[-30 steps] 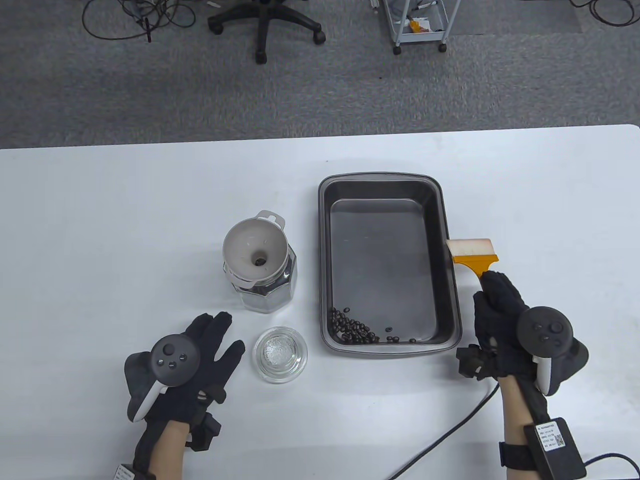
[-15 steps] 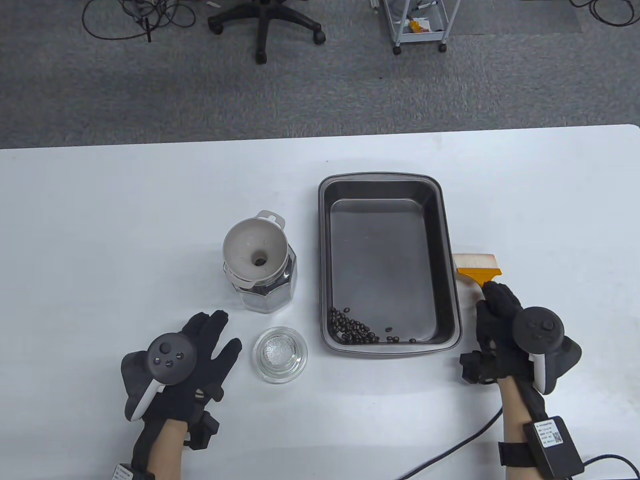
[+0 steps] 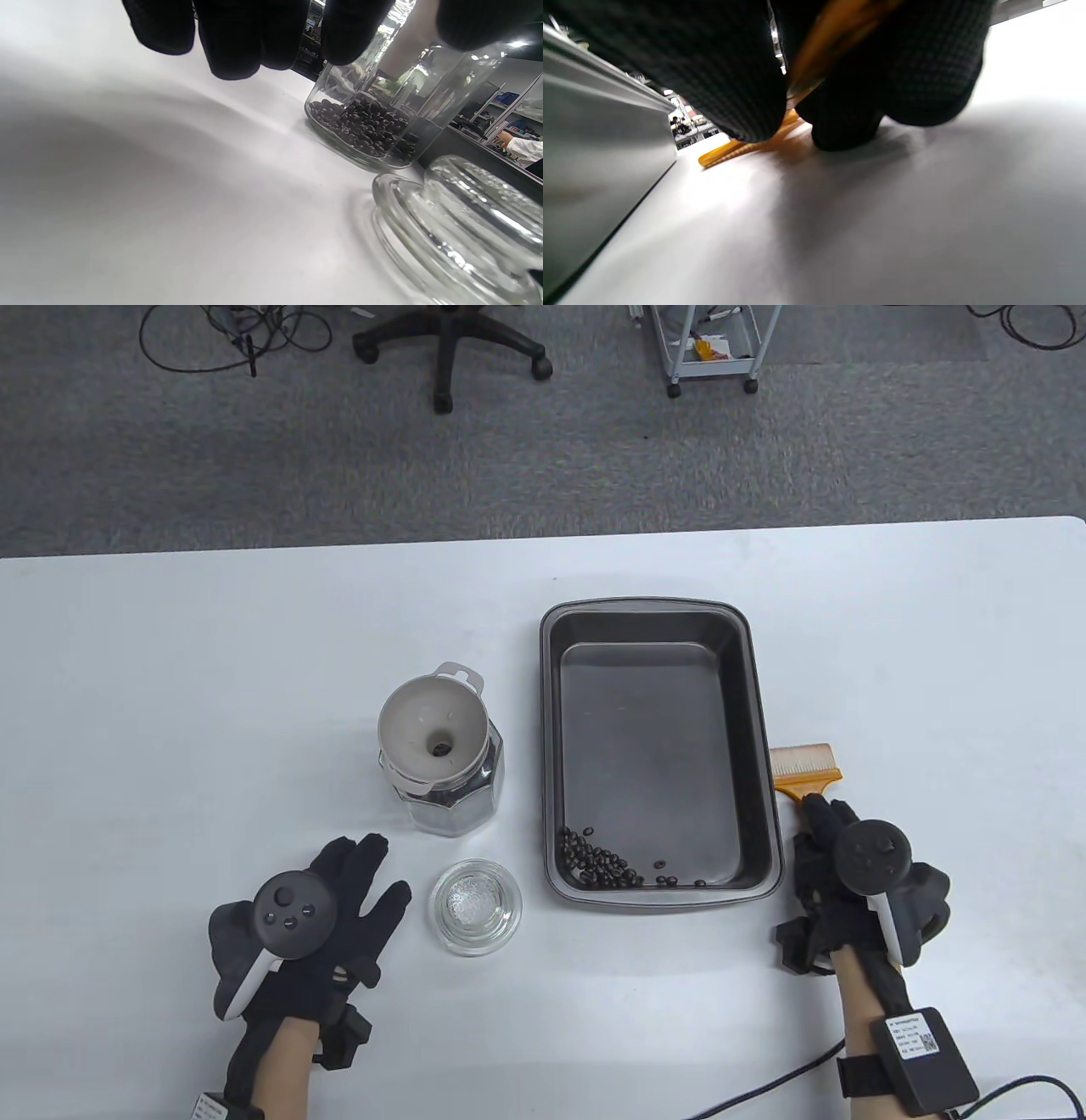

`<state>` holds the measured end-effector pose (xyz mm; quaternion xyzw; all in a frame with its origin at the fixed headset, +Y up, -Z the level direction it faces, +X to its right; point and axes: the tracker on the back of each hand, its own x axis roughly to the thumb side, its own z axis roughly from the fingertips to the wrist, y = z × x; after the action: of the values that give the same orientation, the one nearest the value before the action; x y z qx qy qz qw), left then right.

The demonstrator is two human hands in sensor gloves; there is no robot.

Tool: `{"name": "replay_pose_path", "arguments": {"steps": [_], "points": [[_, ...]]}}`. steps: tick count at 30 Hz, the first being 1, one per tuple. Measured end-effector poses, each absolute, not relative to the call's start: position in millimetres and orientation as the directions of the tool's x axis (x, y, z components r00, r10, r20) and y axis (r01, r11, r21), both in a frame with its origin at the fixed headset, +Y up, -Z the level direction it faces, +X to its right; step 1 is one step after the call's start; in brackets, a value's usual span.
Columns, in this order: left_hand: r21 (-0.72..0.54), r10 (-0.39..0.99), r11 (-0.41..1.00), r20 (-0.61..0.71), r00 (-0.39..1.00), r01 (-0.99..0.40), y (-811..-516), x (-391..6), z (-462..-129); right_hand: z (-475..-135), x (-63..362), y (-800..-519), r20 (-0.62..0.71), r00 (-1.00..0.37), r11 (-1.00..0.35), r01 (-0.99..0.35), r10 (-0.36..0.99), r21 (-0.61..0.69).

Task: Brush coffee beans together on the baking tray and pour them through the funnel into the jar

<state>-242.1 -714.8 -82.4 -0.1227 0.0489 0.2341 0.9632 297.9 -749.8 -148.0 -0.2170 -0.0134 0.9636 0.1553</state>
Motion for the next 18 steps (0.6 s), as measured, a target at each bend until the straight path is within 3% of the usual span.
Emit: {"name": "replay_pose_path", "arguments": {"steps": [10,14,18], "points": [[-0.22,0.439,0.859,-0.153,0.886,-0.463,-715.1,-242.7,-80.9,-144.9,289.7,-750.3,-0.429,-0.889,-0.982,-0.188,0.161,0.021],[-0.216,0.445,0.857,-0.149,0.883,-0.468,-714.8,-242.9,-81.1,-144.7,290.8,-750.0,-0.425,-0.888,-0.977,-0.211,0.179,0.031],[-0.213,0.451,0.855,-0.145,0.88,-0.473,-714.9,-242.7,-81.5,-142.0,293.2,-741.3,-0.408,-0.882,-0.969,-0.242,0.238,-0.042]]}}
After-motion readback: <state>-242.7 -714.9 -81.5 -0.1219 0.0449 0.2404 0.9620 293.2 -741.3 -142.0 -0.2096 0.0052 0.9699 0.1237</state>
